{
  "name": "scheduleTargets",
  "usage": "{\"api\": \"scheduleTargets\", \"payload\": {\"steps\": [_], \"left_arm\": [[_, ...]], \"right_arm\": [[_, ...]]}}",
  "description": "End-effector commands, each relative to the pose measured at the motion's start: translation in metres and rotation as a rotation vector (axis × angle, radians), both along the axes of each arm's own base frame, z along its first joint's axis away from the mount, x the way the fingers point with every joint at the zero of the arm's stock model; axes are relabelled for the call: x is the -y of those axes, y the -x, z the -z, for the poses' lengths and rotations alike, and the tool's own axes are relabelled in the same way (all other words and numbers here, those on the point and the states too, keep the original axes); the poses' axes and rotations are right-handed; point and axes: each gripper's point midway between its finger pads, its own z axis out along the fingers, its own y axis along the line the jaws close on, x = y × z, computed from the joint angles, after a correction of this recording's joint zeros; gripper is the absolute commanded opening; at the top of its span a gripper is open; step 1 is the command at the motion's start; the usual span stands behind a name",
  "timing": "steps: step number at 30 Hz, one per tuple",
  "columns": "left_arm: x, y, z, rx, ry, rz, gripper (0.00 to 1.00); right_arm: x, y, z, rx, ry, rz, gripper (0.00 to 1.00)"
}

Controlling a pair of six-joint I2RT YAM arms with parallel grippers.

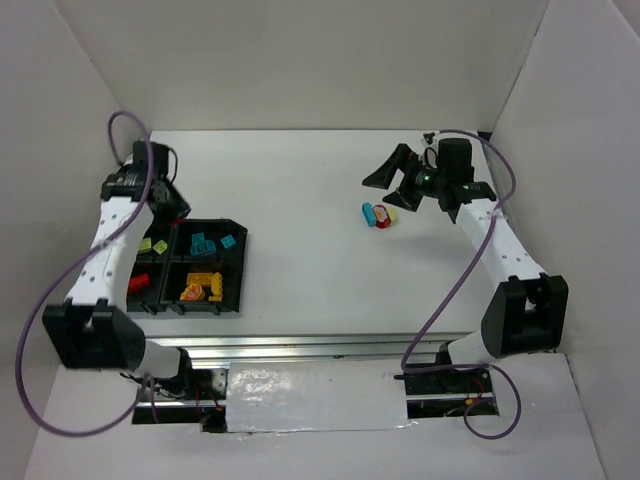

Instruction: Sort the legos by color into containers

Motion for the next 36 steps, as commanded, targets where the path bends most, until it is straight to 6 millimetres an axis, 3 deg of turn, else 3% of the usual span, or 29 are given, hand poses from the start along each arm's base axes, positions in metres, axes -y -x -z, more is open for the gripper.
{"api": "scheduleTargets", "payload": {"steps": [1,4,5,7,8,14,18,21,23,24,26,27,29,35,36], "left_arm": [[-0.065,0.102,0.003,-0.140,-0.206,-0.402,0.00],[-0.086,0.141,0.018,-0.187,-0.238,-0.510,0.00],[-0.088,0.152,0.035,-0.232,-0.231,-0.516,0.00],[-0.100,0.163,0.047,-0.265,-0.207,-0.547,0.00],[-0.103,0.155,0.047,-0.213,-0.197,-0.547,0.00],[-0.120,0.154,0.067,-0.250,-0.198,-0.571,0.00],[-0.122,0.138,0.080,-0.243,-0.178,-0.525,0.06],[-0.127,0.134,0.084,-0.256,-0.181,-0.528,0.21],[-0.128,0.130,0.088,-0.259,-0.176,-0.520,0.41],[-0.128,0.128,0.089,-0.256,-0.171,-0.512,0.57],[-0.128,0.124,0.091,-0.253,-0.168,-0.504,0.71],[-0.128,0.122,0.091,-0.251,-0.166,-0.499,0.88],[-0.130,0.119,0.088,-0.245,-0.168,-0.500,1.00],[-0.126,0.111,0.058,-0.167,-0.150,-0.473,1.00],[-0.123,0.106,0.052,-0.145,-0.140,-0.448,0.99]], "right_arm": [[0.005,0.006,0.026,-0.094,0.023,0.021,1.00],[-0.003,0.007,0.029,-0.114,-0.020,-0.009,1.00],[-0.004,0.006,0.032,-0.124,-0.029,-0.012,1.00],[-0.007,0.008,0.034,-0.137,-0.042,-0.027,1.00],[-0.008,0.008,0.035,-0.143,-0.044,-0.030,1.00],[-0.024,0.015,0.035,-0.140,-0.038,-0.078,1.00],[-0.028,0.019,0.032,-0.126,-0.031,-0.094,1.00],[-0.027,0.019,0.029,-0.114,-0.028,-0.093,1.00],[-0.027,0.019,0.027,-0.106,-0.025,-0.094,1.00],[-0.027,0.019,0.026,-0.104,-0.026,-0.098,1.00],[-0.028,0.019,0.026,-0.101,-0.029,-0.102,1.00],[-0.028,0.019,0.025,-0.098,-0.029,-0.104,1.00],[-0.027,0.018,0.025,-0.099,-0.023,-0.104,1.00],[-0.018,0.008,0.026,-0.096,0.051,-0.066,1.00],[-0.008,0.004,0.037,-0.125,0.111,-0.009,1.00]]}}
